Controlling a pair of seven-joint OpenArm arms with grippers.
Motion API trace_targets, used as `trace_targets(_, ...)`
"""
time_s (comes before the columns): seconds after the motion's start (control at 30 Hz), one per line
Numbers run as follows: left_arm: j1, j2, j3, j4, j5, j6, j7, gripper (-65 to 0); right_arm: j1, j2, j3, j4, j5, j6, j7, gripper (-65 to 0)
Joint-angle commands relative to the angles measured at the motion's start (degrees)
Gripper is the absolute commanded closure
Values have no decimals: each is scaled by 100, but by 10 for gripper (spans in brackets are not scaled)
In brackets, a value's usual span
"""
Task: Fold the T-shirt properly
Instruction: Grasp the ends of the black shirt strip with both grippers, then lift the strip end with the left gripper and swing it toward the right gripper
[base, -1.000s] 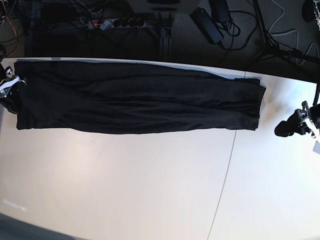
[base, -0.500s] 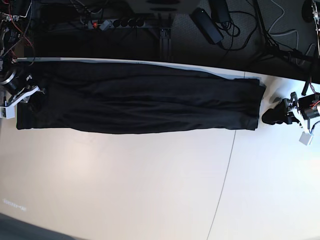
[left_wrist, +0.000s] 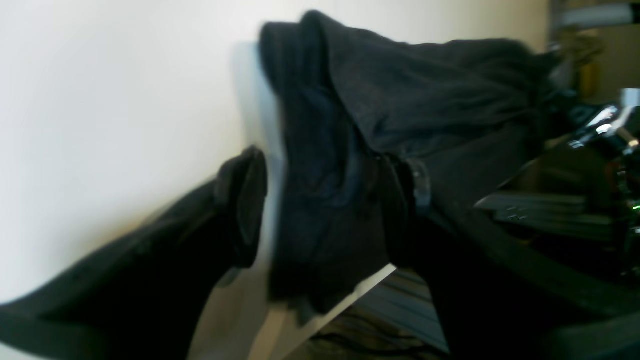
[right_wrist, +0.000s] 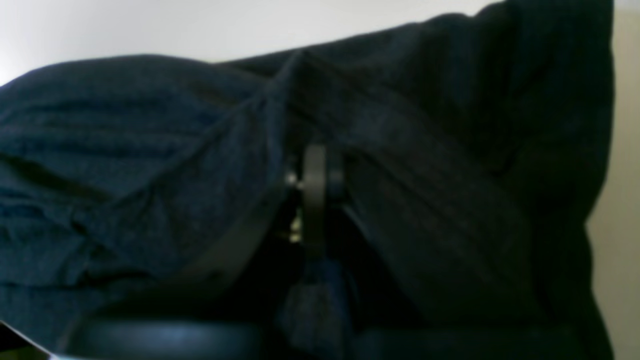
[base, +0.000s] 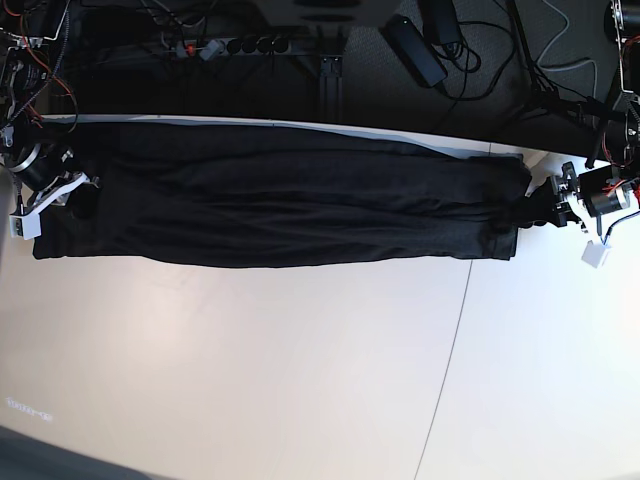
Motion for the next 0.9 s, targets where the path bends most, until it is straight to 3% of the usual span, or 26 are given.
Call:
trace_targets(0.0, -48, -61, -28, 63, 107, 14, 46, -394, 70, 127, 46, 76, 74, 393, 92, 0)
trace_targets(0.4, -50, 317, 289, 63, 109, 14, 17, -393, 68, 127, 46, 79, 179, 393, 50, 0)
trace_targets(0.53, -66, 317, 533, 63, 411, 14, -426, -390, 68, 127, 46, 79, 179, 393, 46, 0)
trace_targets(0.6, -68, 319, 546, 63, 645, 14, -807, -329, 68, 127, 46, 79, 179, 393, 46, 0)
trace_targets(0.7, -107, 356, 544, 63, 1034, 14, -1185, -122, 68, 127, 46, 79, 181, 393, 46, 0)
trace_targets(0.77, -175, 417, 544, 63, 1182, 14, -1196, -16, 70, 127, 46, 81, 184, 393, 46, 0)
trace_targets(0.87, -328, 514, 544, 63, 1421, 14, -1196, 0, 68, 127, 46, 83, 210, 393, 24, 0)
